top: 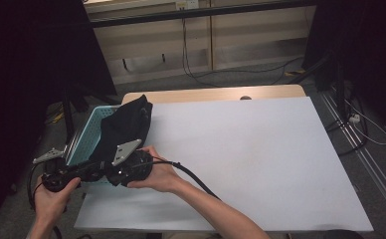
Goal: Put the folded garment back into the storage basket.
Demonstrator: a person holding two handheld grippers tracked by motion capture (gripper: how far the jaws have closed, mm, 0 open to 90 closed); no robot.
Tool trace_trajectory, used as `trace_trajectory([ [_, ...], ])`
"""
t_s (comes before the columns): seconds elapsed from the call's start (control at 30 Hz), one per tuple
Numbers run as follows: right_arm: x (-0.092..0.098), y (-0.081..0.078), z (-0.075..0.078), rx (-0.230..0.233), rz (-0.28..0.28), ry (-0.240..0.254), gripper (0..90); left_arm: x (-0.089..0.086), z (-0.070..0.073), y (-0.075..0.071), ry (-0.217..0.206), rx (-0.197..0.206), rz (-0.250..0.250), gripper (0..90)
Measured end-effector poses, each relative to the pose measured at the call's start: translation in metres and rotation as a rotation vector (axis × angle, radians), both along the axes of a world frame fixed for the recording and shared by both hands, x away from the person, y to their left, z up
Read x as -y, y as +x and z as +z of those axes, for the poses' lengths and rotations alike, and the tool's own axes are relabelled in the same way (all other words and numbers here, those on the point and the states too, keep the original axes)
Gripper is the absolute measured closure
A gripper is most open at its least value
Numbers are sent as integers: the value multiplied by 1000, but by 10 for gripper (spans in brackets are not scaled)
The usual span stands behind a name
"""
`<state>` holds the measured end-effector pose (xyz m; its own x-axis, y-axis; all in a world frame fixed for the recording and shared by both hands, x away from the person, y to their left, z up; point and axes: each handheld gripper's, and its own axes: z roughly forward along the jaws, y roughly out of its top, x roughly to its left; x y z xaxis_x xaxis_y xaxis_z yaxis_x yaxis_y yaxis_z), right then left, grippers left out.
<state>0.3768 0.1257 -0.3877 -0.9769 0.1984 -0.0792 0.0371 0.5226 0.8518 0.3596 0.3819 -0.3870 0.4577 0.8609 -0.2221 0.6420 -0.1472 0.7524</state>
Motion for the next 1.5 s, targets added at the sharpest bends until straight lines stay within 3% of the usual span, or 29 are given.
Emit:
trace_trajectory([
  [0.07, 0, 1, 0, 5, -12, -2, 611, 3, 1, 2, 39, 0, 2, 778],
  [0.3, -4, 8, 2, -13, -22, -7, 788, -3, 6, 10, 86, -12, 50, 814],
  [0.53, -17, 12, 2, -9, -31, -30, 798, -15, 3, 28, 129, -27, 83, 815],
  [0.67, -20, 19, -2, -21, -39, -62, 807, -17, -5, 31, 125, -34, 84, 813],
  [0.77, -19, 24, -8, -27, -43, -93, 811, -12, -4, 28, 186, -26, 62, 809],
  [0.87, -21, 25, -12, -34, -49, -120, 811, -9, -4, 29, 210, -21, 48, 803],
  [0.93, -24, 24, -15, -21, -44, -151, 811, -9, -4, 28, 188, -9, 46, 776],
  [1.0, -24, 24, -17, -22, -42, -151, 808, -11, -3, 28, 179, 6, 43, 722],
  [1.03, -22, 24, -18, -44, -45, -135, 803, -11, -3, 27, 156, 20, 56, 625],
  [1.07, -22, 24, -18, -44, -45, -135, 803, -11, -2, 26, 129, 32, 66, 625],
  [1.1, -21, 24, -18, -46, -42, -130, 794, -10, 0, 25, 96, 54, 79, 545],
  [1.23, -21, 23, -18, -49, -41, -131, 798, -4, 3, 20, 90, 91, 71, 420],
  [1.3, -21, 24, -18, -53, -41, -128, 800, 2, 5, 17, 69, 109, 49, 420],
  [1.4, -21, 24, -18, -53, -37, -136, 802, 8, 3, 17, 81, 89, 33, 442],
  [1.47, -21, 24, -19, -58, -38, -130, 800, 7, 1, 17, 57, 78, 16, 506],
  [1.5, -20, 24, -19, -61, -37, -126, 800, 8, 0, 17, 72, 61, 5, 580],
])
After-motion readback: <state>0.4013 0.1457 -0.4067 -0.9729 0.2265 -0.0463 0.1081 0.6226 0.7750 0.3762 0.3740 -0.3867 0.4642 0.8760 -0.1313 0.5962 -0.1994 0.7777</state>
